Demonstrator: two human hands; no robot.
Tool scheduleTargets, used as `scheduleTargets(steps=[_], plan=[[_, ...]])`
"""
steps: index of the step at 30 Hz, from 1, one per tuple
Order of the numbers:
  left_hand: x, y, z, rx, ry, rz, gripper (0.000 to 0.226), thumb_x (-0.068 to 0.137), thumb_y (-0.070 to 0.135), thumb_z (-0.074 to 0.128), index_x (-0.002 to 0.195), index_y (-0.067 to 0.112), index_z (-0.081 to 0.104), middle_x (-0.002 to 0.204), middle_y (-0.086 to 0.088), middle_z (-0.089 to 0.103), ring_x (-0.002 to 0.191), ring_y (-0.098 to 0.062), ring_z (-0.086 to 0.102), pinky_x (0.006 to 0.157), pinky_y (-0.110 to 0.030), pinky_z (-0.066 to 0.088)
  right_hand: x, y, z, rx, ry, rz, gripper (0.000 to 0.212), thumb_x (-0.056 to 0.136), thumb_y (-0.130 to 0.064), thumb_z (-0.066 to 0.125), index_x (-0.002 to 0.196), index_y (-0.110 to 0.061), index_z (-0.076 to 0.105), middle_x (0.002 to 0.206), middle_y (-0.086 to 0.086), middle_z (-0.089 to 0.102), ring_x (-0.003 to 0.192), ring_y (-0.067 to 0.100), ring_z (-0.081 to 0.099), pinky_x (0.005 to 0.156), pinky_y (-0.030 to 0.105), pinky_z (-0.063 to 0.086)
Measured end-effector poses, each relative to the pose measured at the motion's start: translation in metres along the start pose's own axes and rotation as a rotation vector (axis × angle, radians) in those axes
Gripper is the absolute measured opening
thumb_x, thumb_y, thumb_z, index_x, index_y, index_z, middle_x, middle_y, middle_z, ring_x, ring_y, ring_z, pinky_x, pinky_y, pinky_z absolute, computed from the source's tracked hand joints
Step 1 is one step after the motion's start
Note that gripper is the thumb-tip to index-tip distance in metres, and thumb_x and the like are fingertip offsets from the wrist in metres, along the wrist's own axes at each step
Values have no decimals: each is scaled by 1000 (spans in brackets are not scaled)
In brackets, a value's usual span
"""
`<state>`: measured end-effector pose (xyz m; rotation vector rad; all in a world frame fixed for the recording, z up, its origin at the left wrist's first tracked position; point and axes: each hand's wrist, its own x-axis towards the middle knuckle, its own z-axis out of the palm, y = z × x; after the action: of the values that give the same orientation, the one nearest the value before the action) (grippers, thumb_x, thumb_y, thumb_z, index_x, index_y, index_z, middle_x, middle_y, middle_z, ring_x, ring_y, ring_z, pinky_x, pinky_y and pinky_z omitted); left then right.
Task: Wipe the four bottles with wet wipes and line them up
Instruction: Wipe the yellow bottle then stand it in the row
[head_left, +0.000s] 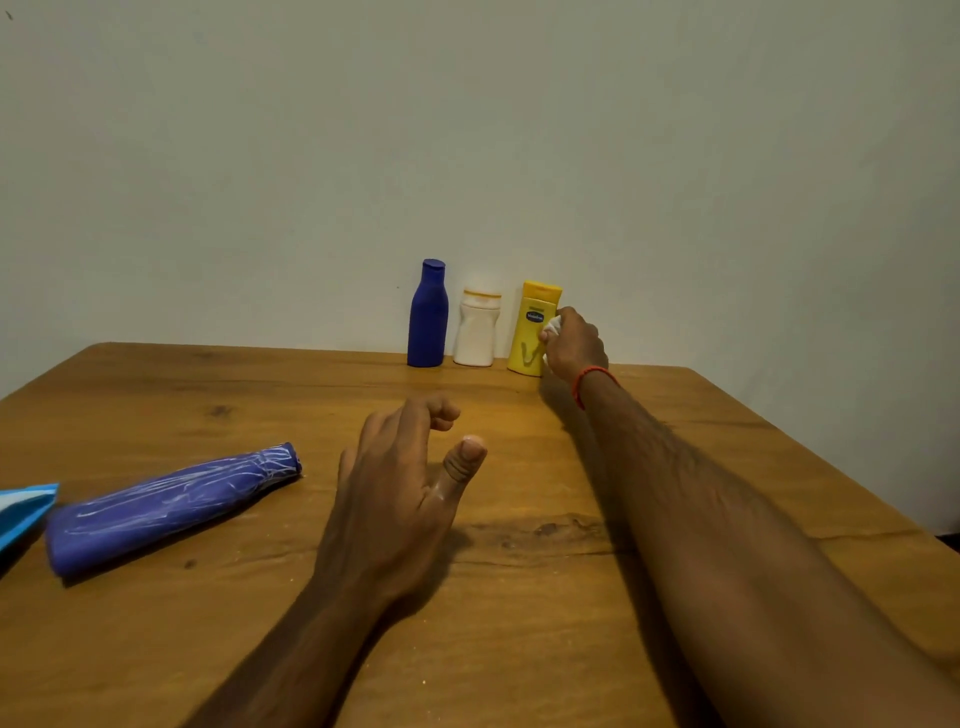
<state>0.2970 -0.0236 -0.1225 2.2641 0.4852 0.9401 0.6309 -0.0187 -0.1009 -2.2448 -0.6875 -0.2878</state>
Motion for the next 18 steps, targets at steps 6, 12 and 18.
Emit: scheduleTargets(steps=[6, 12, 18], plan=[[2, 0, 1, 45, -26, -11, 72, 69, 95, 0, 116, 54, 35, 110, 34, 35, 109, 4, 39, 99, -44, 42, 19, 0, 15, 108, -25, -48, 7, 100, -16, 53, 102, -22, 57, 101, 1, 67, 92, 22, 64, 82, 38, 55], [3, -3, 3, 57, -52, -15, 71, 68, 96, 1, 116, 56, 35, 110, 41, 35, 107, 12, 37, 96, -40, 42, 29, 3, 26, 161, -21, -62, 15, 98, -15, 59, 111, -22, 61, 106, 3, 68, 95, 22, 64, 89, 44, 56], [4, -6, 5, 58, -57, -14, 75, 68, 97, 2, 118, 53, 35, 118, 28, 40, 111, 8, 35, 100, -41, 40, 30, 6, 25, 161, 7, -35, 37, 93, -16, 67, 128, -21, 58, 120, 6, 67, 105, 25, 64, 93, 45, 55]])
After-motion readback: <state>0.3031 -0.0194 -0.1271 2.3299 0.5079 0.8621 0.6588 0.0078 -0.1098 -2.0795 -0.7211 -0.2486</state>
